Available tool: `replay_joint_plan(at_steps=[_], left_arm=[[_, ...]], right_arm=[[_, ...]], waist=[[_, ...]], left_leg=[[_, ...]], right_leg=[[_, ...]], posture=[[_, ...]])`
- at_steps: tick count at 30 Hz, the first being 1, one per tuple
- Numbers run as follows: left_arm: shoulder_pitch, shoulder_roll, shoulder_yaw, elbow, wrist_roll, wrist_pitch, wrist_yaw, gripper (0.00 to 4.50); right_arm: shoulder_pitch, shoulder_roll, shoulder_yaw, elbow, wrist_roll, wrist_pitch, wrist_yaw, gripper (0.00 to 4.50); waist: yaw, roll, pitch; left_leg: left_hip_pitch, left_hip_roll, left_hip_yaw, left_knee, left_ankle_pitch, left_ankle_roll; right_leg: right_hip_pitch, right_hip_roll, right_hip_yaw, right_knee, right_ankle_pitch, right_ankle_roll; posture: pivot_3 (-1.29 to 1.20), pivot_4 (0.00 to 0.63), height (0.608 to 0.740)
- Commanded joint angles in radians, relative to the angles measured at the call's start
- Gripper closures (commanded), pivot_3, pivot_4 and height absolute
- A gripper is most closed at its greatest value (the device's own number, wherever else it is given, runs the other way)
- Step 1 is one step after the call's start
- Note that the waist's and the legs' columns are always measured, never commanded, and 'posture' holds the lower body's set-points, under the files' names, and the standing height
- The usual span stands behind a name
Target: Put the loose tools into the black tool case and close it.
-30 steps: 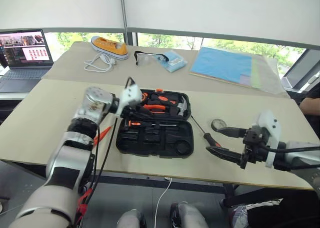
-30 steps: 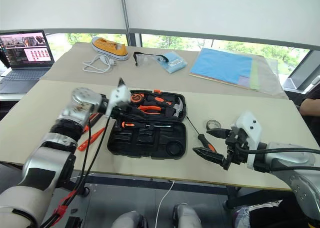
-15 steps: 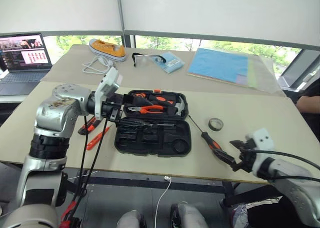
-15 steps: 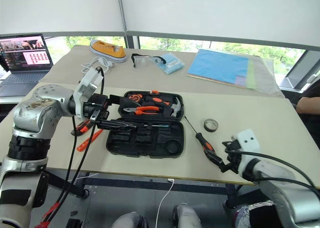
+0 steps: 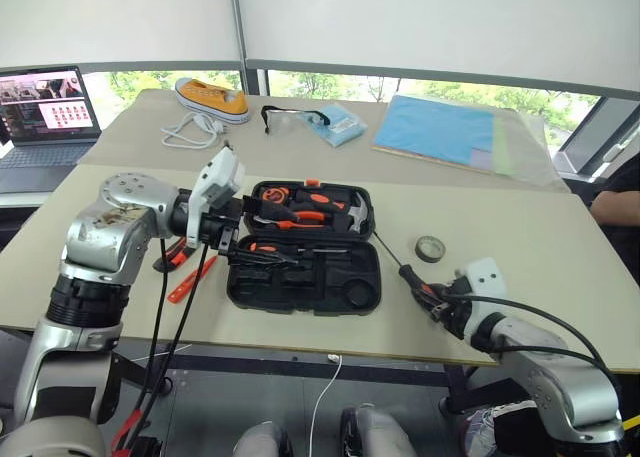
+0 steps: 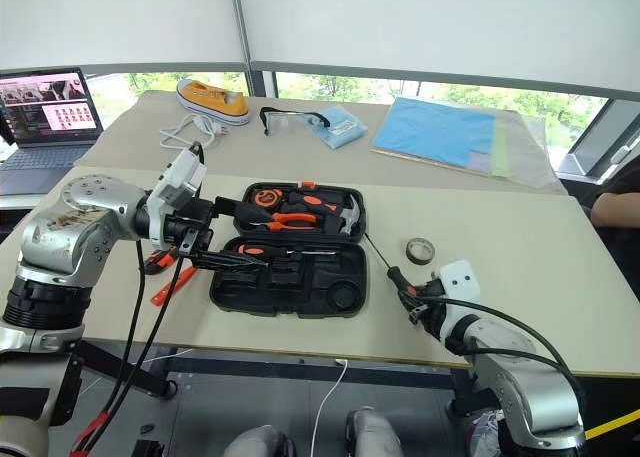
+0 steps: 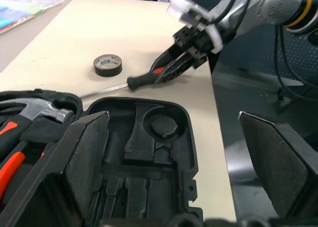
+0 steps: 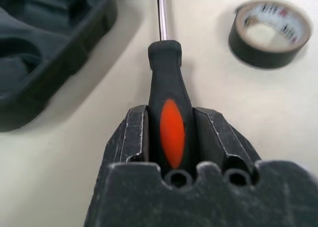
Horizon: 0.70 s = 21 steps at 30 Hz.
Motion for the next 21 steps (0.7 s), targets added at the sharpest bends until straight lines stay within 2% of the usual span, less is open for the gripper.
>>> replay_joint_plan(at_steps=[1,4,7,10,14,21], left_arm=[[0.007,0.035,0.015,-0.002,0.001,-0.031,-0.007,0.0],[0.012,0.052,0.029,0.004,-0.007,-0.032,0.002,0.0],[0.015,0.07,0.053,0.006,-0.025,-0.011,0.017,0.0],[0.047,0.138,0.065,-0.029,-0.051,0.012,-0.033,0.0],[0.08,0.193,0.082,-0.037,-0.062,0.02,-0.043,0.0],[0.153,0.236,0.111,-0.065,-0.061,0.002,-0.017,0.0]], right_arm=[[-0.026,-0.048,-0.16,-0.158,0.138,0.108,0.013,3.47],[-0.133,-0.01,-0.23,-0.139,0.295,0.166,-0.009,3.47],[-0.238,-0.002,-0.171,-0.092,0.33,0.161,0.027,3.47],[-0.338,-0.105,0.082,-0.017,0.17,0.03,0.206,3.47],[-0.491,-0.153,0.345,0.179,-0.047,-0.208,0.403,3.47],[-0.645,-0.134,0.555,0.482,-0.319,-0.572,0.599,3.47]], waist=[[-0.001,0.0,0.0],[-0.003,0.0,0.0],[-0.005,0.001,0.0],[-0.008,0.001,0.0],[-0.005,0.001,0.0],[0.0,0.001,0.001]], left_leg=[[0.0,0.0,0.0,0.0,0.0,0.0],[0.0,0.001,0.0,0.0,0.0,0.0],[0.001,0.001,0.0,0.0,0.0,0.0],[0.002,0.001,0.0,-0.001,0.0,0.0],[0.002,0.001,0.0,-0.004,0.0,0.0],[-0.001,-0.002,0.001,-0.003,0.0,0.001]], right_leg=[[0.0,0.0,0.0,0.0,0.0,0.0],[0.0,0.001,0.0,0.0,0.0,0.0],[0.0,0.001,0.001,0.001,0.0,0.0],[0.0,0.002,0.001,0.0,0.0,-0.001],[0.0,0.002,0.0,-0.002,-0.001,-0.002],[-0.003,0.0,-0.003,-0.002,-0.001,-0.001]], posture=[[0.0,0.15,0.718],[0.0,0.15,0.718],[0.0,0.15,0.718],[0.0,0.15,0.718],[0.0,0.15,0.718],[0.0,0.15,0.718]])
